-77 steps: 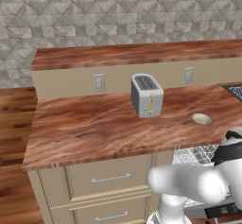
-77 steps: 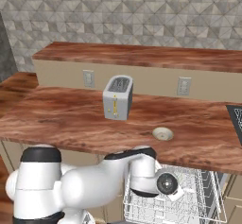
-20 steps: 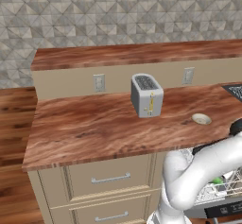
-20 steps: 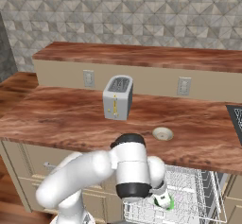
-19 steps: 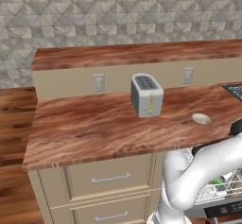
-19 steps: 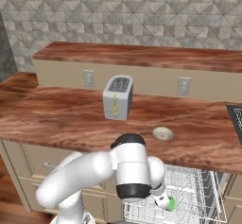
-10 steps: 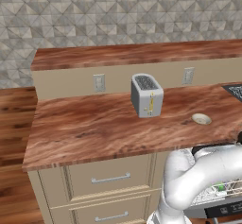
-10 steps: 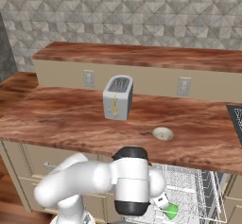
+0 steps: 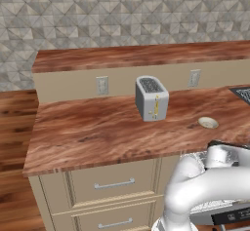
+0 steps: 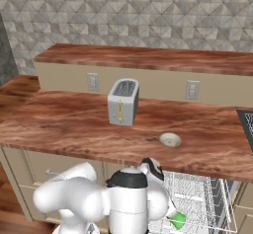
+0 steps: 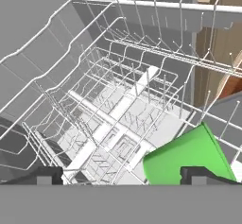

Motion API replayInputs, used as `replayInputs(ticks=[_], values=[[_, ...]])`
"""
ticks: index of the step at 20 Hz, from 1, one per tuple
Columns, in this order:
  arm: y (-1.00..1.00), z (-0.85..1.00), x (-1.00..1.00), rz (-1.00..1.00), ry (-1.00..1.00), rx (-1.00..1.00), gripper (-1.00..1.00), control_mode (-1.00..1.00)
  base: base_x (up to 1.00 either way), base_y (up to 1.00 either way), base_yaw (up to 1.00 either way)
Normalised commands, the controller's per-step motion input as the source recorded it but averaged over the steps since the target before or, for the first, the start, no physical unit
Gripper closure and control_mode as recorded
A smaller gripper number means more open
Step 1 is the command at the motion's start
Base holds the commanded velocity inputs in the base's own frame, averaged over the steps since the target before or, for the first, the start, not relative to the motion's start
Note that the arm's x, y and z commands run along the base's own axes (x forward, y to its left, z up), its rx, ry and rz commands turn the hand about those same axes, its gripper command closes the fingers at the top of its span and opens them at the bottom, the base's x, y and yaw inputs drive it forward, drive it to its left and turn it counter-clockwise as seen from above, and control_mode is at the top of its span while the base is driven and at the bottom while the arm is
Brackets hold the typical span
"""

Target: Pick up the cup and bowl from the counter, place them in the dishwasher, and close the dishwasher door.

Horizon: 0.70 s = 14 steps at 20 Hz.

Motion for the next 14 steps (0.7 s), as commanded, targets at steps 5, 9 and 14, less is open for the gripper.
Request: replayInputs(ticks=[5, 9, 14], values=[[-0.15, 0.63, -0.01, 0.0, 0.0, 0.0, -1.0, -1.0, 0.0, 0.0, 0.0], [-0.11, 0.41, -0.27, 0.0, 0.0, 0.0, -1.0, -1.0, 0.0, 0.0, 0.0], [-0.17, 0.44, -0.59, 0.0, 0.0, 0.0, -1.0, -1.0, 0.0, 0.0, 0.0]])
